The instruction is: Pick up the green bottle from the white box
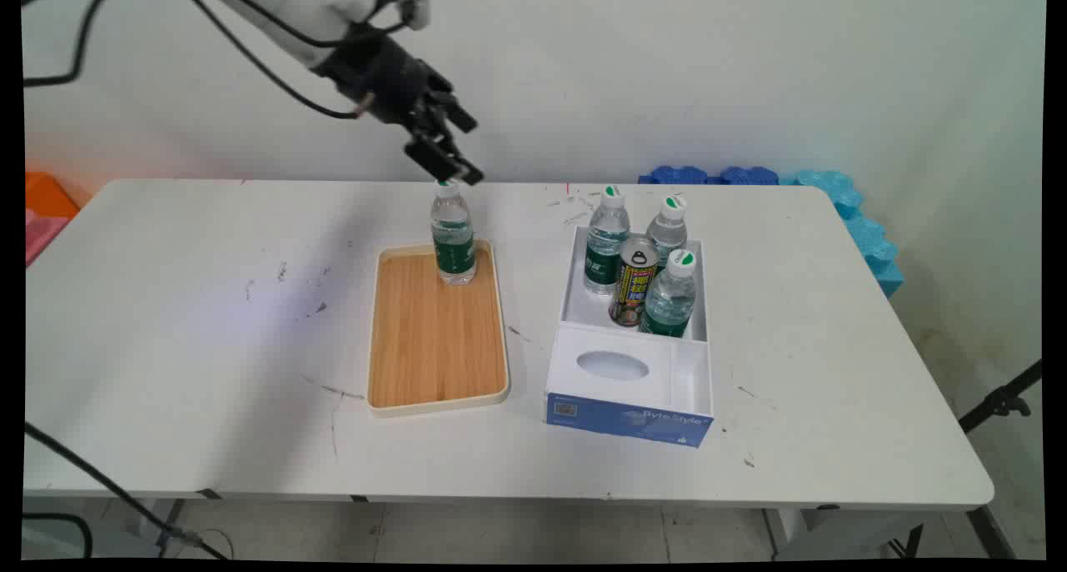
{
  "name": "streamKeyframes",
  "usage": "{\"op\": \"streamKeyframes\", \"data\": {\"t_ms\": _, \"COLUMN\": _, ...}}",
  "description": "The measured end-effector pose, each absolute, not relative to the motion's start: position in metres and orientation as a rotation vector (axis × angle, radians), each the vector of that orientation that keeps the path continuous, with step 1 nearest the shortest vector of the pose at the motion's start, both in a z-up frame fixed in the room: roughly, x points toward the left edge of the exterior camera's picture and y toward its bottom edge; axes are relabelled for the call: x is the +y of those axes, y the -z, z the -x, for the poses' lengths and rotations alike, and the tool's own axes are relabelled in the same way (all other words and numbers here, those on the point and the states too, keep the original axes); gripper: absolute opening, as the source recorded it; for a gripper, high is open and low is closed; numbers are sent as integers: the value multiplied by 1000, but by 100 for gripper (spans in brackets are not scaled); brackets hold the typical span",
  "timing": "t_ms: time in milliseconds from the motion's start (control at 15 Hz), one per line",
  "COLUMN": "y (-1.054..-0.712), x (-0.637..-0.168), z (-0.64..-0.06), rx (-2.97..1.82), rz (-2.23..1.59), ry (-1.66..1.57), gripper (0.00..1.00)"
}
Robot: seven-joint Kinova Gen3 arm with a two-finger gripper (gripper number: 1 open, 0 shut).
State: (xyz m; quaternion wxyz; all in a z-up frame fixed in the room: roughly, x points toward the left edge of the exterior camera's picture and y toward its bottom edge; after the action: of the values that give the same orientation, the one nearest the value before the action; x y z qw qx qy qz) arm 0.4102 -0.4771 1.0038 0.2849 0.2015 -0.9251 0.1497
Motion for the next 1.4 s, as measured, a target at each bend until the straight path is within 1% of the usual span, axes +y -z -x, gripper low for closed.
{"op": "streamKeyframes", "data": {"t_ms": 200, "y": -996, "x": -494, "z": -377, "rx": -2489, "rz": -477, "ry": -395, "gripper": 100}}
{"op": "streamKeyframes", "data": {"t_ms": 533, "y": -972, "x": -519, "z": -327, "rx": -2515, "rz": -417, "ry": -372, "gripper": 100}}
{"op": "streamKeyframes", "data": {"t_ms": 1000, "y": -934, "x": -546, "z": -279, "rx": -2537, "rz": -427, "ry": -330, "gripper": 100}}
{"op": "streamKeyframes", "data": {"t_ms": 1400, "y": -906, "x": -566, "z": -255, "rx": -2554, "rz": -436, "ry": -307, "gripper": 100}}
